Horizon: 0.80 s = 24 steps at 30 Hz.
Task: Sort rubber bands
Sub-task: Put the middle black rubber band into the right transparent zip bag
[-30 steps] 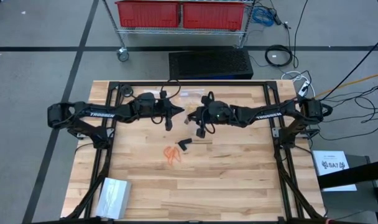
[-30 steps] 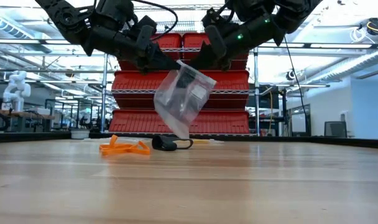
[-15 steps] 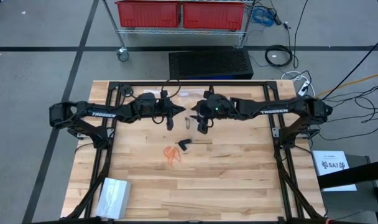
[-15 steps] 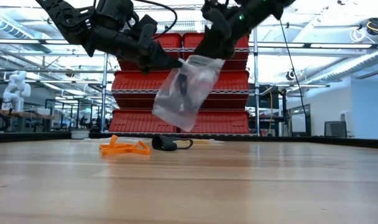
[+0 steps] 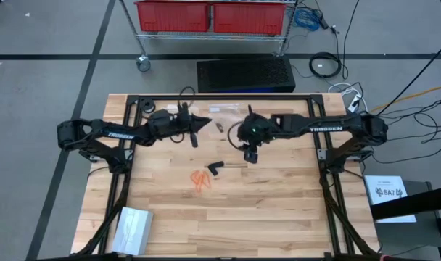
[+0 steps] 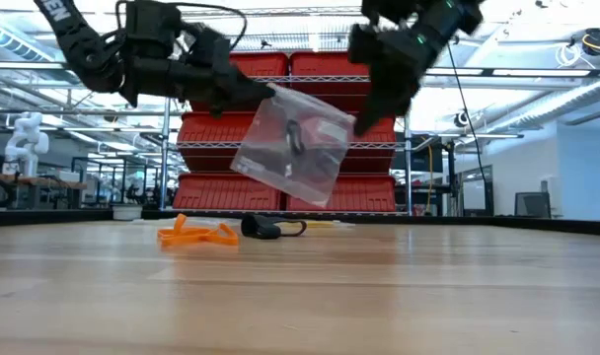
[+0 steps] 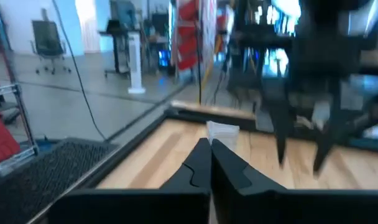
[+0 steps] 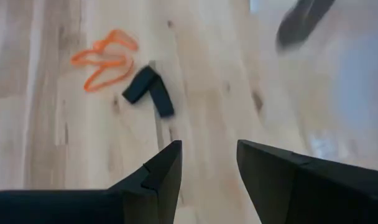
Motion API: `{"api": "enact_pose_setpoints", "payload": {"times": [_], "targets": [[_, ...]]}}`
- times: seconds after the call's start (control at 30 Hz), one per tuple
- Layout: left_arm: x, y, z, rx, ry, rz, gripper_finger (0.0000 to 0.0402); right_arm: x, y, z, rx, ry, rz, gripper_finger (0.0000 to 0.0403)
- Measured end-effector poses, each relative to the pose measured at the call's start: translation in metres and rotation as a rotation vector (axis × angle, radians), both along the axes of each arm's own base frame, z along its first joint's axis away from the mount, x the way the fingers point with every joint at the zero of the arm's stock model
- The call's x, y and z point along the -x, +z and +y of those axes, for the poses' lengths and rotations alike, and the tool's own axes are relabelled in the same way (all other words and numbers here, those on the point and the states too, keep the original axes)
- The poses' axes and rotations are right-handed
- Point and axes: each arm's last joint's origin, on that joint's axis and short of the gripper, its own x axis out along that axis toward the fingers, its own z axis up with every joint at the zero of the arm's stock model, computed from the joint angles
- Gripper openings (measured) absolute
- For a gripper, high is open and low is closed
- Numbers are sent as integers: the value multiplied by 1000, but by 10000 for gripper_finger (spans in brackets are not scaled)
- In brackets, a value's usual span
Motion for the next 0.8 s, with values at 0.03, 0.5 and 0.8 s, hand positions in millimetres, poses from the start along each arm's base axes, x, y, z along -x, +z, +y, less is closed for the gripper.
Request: {"api": "enact_pose_setpoints", "payload": {"times": [0.03, 0.5, 0.8], "targets": [[4, -1, 2, 11, 0, -21, 0, 4, -9, 1, -11, -11, -5, 148], [11, -5, 8, 24, -72, -35, 0, 63, -70, -3, 126, -308, -568, 149], [11, -5, 8, 22, -72, -38, 0, 63, -80, -9, 196, -289, -705, 138]]}}
